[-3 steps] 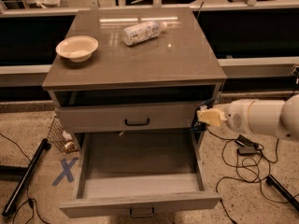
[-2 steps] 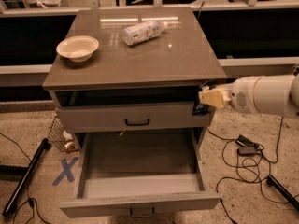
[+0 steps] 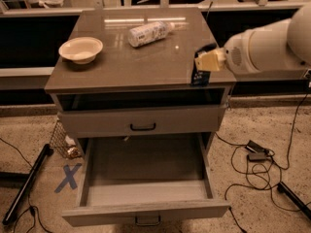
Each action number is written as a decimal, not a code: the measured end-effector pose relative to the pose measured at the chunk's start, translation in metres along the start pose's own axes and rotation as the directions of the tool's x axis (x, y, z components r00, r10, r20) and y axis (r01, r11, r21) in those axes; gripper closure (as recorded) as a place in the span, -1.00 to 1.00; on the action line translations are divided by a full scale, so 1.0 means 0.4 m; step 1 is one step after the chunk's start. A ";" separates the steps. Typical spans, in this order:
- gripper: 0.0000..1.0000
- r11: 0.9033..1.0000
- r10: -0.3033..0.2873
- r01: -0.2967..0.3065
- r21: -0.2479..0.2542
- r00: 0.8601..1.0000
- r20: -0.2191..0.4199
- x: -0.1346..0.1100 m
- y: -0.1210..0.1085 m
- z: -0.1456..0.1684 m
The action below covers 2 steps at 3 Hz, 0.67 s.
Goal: Pick rxbar blueberry from middle drawer and place on counter
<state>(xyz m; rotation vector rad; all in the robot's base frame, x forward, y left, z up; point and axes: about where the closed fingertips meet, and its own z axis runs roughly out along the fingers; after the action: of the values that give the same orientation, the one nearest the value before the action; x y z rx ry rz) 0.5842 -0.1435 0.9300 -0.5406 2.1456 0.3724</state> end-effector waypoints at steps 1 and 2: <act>1.00 0.998 0.034 -0.033 0.050 0.999 -0.029 -0.107 -0.012 0.059; 1.00 0.993 0.070 -0.064 0.096 0.996 -0.052 -0.166 -0.046 0.115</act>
Offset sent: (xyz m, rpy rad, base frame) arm 0.1178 0.0229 0.0322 -0.0478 0.0862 -0.1834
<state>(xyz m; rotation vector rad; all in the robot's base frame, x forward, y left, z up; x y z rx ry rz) 0.6600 -0.1224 0.9561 -0.4306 2.2270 0.2938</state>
